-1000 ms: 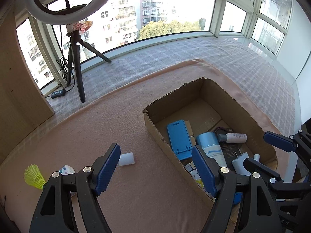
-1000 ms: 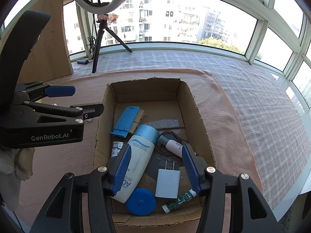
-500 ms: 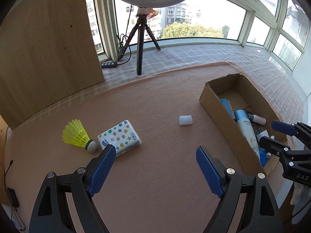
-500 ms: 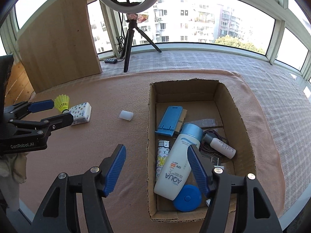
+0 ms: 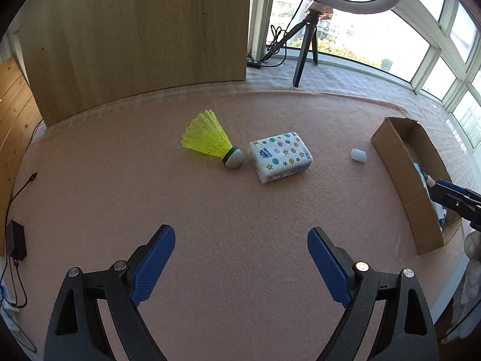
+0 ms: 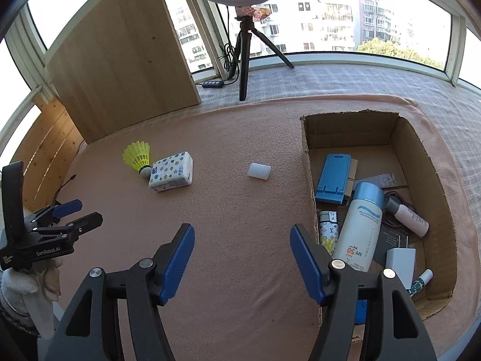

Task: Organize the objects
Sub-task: 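Move both tools back over the table toward the tissue pack, then close the right tool on the star-printed tissue pack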

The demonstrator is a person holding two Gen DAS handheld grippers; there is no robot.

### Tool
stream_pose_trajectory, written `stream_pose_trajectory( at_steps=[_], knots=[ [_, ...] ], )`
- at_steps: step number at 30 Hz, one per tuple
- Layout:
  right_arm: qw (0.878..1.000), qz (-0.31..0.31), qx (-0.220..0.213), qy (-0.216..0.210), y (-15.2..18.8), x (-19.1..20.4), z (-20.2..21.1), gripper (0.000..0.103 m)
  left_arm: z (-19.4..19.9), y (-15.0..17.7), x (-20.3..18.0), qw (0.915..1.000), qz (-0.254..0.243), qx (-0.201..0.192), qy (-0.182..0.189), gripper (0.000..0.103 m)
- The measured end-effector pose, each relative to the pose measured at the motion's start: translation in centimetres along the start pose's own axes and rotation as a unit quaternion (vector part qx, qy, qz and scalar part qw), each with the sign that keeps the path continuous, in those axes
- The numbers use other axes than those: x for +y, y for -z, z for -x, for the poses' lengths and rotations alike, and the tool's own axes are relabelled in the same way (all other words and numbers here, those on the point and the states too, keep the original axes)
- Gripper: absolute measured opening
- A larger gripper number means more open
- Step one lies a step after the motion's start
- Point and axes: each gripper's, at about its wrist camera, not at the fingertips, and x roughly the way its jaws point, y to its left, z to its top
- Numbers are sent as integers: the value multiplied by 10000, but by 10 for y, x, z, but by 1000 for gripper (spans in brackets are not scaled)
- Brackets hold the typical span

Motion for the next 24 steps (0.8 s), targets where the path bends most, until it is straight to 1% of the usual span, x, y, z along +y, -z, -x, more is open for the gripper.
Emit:
stream_pose_trajectory(
  at_steps=[3, 5, 8, 13, 18, 22, 24],
  knots=[
    [9996, -77, 75, -261, -7, 7, -10, 62, -6, 0, 6, 9997, 135, 75, 189, 95],
    [9987, -112, 161, -475, -13, 12, -20, 62, -14, -2, 6, 9995, 151, 120, 242, 95],
    [9969, -208, 277, -700, -23, 19, -38, 62, -27, -9, 0, 9992, 127, 145, 343, 95],
    [9918, -431, 534, -1082, -40, 27, -72, 62, -46, -24, -8, 9973, 254, 166, 668, 95],
    [9889, -360, 748, -1230, -52, 38, -98, 62, -64, -37, -11, 9959, 302, 179, 831, 95],
    [9860, -419, 874, -1355, -60, 42, -116, 62, -78, -45, -8, 9924, 566, 232, 1066, 95],
    [9851, -430, 938, -1374, -63, 44, -124, 58, -83, -49, -8, 9916, 651, 212, 1100, 94]
  ],
)
